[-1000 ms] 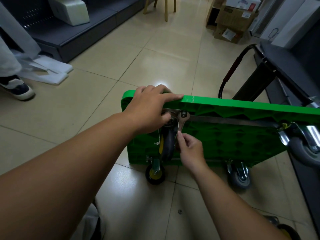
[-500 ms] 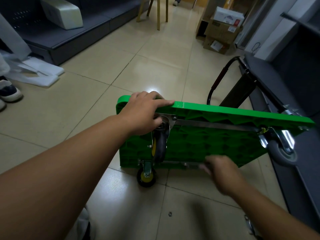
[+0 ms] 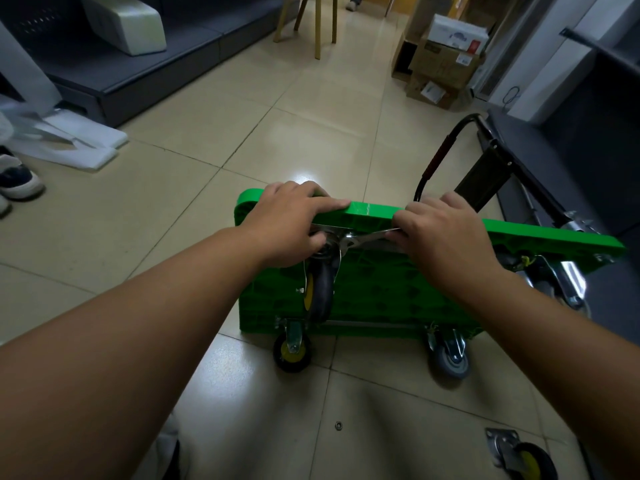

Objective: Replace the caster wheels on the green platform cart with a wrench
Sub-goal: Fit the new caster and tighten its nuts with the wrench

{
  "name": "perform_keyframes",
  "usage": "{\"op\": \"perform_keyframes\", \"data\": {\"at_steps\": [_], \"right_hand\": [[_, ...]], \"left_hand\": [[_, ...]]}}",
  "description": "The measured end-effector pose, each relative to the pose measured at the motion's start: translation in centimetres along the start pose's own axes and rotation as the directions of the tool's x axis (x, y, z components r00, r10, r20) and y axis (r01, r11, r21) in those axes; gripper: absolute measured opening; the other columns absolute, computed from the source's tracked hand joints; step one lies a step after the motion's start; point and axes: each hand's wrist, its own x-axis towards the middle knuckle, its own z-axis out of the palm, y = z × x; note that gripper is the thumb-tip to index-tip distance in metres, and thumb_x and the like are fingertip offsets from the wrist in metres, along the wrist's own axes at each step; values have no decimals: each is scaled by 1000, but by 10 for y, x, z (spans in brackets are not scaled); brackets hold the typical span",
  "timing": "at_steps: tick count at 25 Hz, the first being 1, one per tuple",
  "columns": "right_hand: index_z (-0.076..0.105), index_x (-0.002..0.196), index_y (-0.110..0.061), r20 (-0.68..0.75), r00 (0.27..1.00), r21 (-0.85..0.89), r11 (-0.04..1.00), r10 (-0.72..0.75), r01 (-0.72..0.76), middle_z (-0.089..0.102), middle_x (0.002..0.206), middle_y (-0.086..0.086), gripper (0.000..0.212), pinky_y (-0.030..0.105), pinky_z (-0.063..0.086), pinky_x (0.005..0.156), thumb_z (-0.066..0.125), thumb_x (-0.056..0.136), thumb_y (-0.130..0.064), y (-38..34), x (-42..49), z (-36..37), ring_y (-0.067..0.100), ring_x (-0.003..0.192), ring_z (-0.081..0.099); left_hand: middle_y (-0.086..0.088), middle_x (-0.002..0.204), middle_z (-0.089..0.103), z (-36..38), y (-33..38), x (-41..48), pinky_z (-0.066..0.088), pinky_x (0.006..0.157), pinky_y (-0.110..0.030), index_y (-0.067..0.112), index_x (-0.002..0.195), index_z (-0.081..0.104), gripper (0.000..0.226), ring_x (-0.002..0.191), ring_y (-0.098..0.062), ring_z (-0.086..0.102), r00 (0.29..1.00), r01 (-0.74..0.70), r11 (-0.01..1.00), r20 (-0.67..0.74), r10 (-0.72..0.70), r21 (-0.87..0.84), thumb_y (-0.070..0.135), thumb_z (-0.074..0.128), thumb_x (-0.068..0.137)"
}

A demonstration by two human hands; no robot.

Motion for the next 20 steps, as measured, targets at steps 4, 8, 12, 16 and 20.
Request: {"op": "perform_keyframes", "data": {"at_steps": [4, 8, 12, 16, 20], "right_hand": [[67, 77, -14, -8, 998, 36, 997, 63, -63, 65, 71, 5, 27, 34, 32, 65, 70, 92, -36, 3, -9, 7, 26, 63, 57], [68, 80, -14, -15, 996, 44, 996, 84, -84, 65, 73, 5, 28, 36, 34, 67, 63, 95, -37, 6, -8, 7, 27, 65, 58], [64, 75, -16, 59, 981, 59, 980, 185, -189, 62, 67, 4, 32, 35, 35, 63, 61, 95, -40, 2, -13, 26, 26, 57, 55], [66, 77, -18, 197, 900, 340, 834, 389, -435, 58, 62, -1, 35, 26, 33, 53, 56, 97, -45, -20, -38, 58, 19, 50, 50], [67, 75, -18, 646, 656, 699, 41, 391, -714, 64, 63, -7, 37, 28, 44, 55, 55, 100, -41, -84, -34, 85, 16, 60, 61]], "left_hand": [[11, 141, 48, -1, 2, -1, 20, 113, -39, 50, 150, 37, 62, 131, -16, 40, 1000, 8, 1000, -8, -8, -3, 36, 60, 95], [11, 141, 48, 1, 4, 0, 21, 113, -39, 50, 150, 37, 61, 130, -17, 40, 1000, 13, 1000, -15, -13, 2, 36, 60, 95], [11, 140, 49, 3, 1, -1, 22, 111, -38, 50, 150, 37, 61, 129, -18, 41, 1000, 3, 1000, -30, -3, 16, 35, 60, 95], [10, 139, 49, 3, 0, -1, 21, 111, -37, 48, 150, 39, 61, 129, -18, 41, 1000, -9, 1000, -29, 9, -1, 32, 60, 94], [10, 138, 50, 2, 1, 0, 20, 111, -36, 47, 149, 41, 61, 127, -18, 42, 999, -1, 1000, -38, 1, -7, 31, 61, 94]]}}
